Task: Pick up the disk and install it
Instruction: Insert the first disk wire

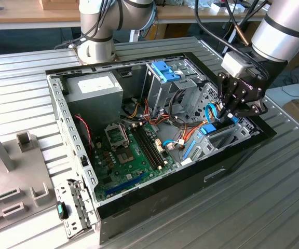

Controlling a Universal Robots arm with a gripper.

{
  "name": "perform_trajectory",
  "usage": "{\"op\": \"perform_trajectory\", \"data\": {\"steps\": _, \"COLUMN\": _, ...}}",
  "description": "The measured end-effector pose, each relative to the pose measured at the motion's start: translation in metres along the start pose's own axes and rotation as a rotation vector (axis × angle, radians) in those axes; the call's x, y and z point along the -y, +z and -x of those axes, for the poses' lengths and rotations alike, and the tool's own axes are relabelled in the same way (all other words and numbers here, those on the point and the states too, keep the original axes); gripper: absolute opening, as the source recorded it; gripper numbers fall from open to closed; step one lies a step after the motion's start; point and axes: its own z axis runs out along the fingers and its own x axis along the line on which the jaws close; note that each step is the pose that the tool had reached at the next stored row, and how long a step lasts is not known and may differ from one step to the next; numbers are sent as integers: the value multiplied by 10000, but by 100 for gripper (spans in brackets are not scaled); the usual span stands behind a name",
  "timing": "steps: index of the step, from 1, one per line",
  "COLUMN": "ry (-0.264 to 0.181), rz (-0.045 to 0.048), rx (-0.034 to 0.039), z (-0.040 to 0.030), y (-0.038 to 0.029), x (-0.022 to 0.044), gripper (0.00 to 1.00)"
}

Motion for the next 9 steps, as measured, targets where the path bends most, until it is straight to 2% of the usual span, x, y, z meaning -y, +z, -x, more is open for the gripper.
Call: {"op": "perform_trajectory", "data": {"steps": 9, "ry": 179, "rz": 1, "rx": 2, "z": -6, "y": 9, "x": 12, "gripper": 17}}
